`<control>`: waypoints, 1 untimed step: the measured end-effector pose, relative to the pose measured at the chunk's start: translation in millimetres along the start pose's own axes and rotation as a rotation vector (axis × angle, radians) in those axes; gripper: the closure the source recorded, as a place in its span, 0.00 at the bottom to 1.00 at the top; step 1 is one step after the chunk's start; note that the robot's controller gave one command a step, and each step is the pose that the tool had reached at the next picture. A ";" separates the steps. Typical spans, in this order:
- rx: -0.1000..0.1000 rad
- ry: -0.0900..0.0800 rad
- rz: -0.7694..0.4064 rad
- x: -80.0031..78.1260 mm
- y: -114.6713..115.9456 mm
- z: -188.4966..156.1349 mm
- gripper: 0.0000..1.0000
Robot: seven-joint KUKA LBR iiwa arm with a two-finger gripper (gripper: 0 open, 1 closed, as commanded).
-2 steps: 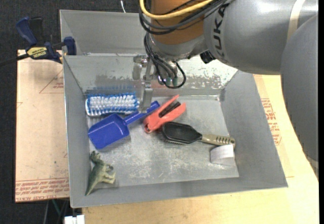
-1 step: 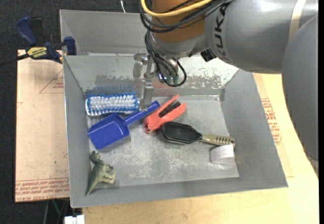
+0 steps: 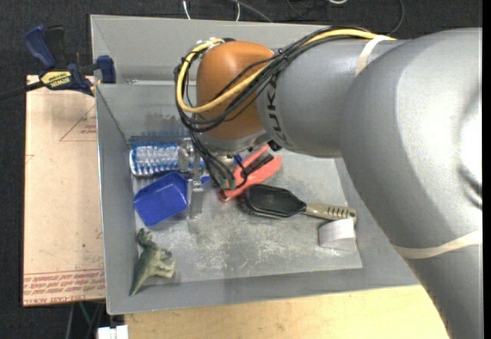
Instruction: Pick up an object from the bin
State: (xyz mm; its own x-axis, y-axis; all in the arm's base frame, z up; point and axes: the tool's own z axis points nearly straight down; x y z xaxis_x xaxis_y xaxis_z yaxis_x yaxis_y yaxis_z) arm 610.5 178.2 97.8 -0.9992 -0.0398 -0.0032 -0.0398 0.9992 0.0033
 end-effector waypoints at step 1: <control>-0.002 -0.012 0.032 -5.5 -14.5 -58.7 0.00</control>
Offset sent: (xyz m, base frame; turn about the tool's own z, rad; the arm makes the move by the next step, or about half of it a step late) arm -0.0269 0.0455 0.0022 -0.0362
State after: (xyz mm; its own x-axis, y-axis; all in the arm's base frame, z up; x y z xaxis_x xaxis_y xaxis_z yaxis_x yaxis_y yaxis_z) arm 616.3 163.7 156.5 -0.9999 -0.0074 -0.0147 -0.0075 1.0000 0.0055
